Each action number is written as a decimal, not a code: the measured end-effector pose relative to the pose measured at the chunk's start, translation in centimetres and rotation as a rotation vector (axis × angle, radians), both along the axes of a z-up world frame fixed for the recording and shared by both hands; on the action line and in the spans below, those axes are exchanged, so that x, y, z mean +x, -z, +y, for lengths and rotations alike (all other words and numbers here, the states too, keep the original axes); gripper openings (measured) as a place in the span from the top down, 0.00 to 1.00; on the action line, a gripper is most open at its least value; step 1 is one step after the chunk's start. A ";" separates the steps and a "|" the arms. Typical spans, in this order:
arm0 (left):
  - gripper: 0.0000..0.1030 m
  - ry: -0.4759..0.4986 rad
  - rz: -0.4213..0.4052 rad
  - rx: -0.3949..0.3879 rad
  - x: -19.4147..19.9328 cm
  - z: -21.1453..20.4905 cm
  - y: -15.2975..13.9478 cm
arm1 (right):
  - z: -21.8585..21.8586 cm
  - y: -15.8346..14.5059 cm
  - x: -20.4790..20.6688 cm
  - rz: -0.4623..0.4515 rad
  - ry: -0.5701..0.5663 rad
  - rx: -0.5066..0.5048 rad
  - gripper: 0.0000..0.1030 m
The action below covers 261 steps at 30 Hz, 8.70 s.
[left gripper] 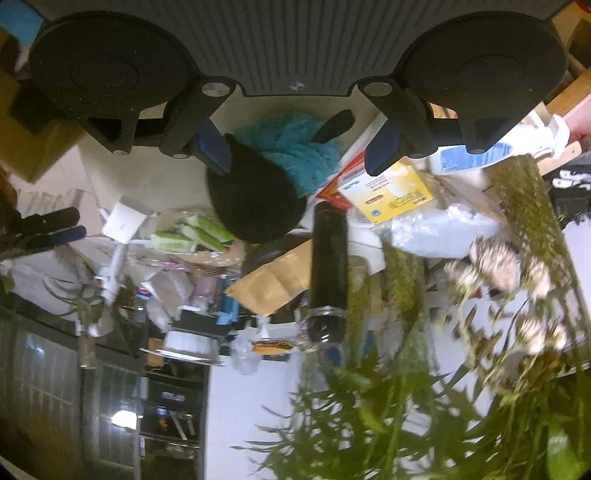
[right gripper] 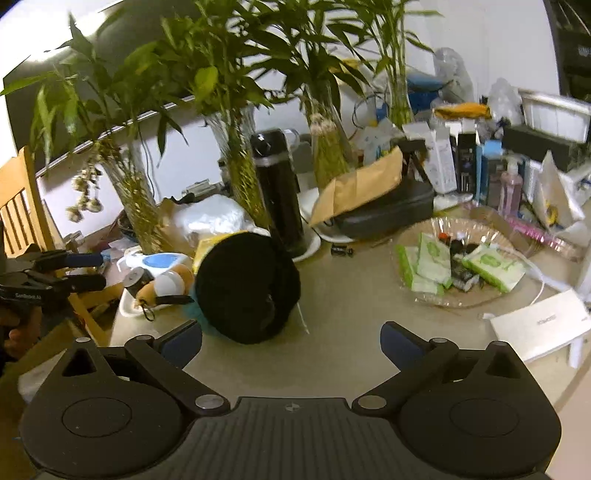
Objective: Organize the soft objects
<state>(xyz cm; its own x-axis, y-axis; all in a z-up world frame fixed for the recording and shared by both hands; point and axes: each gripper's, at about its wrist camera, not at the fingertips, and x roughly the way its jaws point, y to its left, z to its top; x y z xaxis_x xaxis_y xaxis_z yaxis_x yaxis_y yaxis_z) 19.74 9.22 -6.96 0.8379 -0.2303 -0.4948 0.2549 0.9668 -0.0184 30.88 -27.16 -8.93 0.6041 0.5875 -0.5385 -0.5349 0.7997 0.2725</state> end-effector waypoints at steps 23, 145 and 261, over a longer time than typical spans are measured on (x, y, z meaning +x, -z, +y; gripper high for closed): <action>0.23 -0.114 0.025 0.041 1.4 0.5 3.1 | 6.5 9.7 11.2 0.189 -0.323 0.265 0.42; 0.95 0.084 -0.021 0.044 -2.8 -4.7 -10.2 | 3.6 -9.7 -10.6 -0.229 -0.121 -0.188 0.89; 0.00 -0.255 0.389 0.084 -19.2 -7.1 -3.8 | 8.2 -3.2 -27.8 0.191 0.260 -0.441 0.00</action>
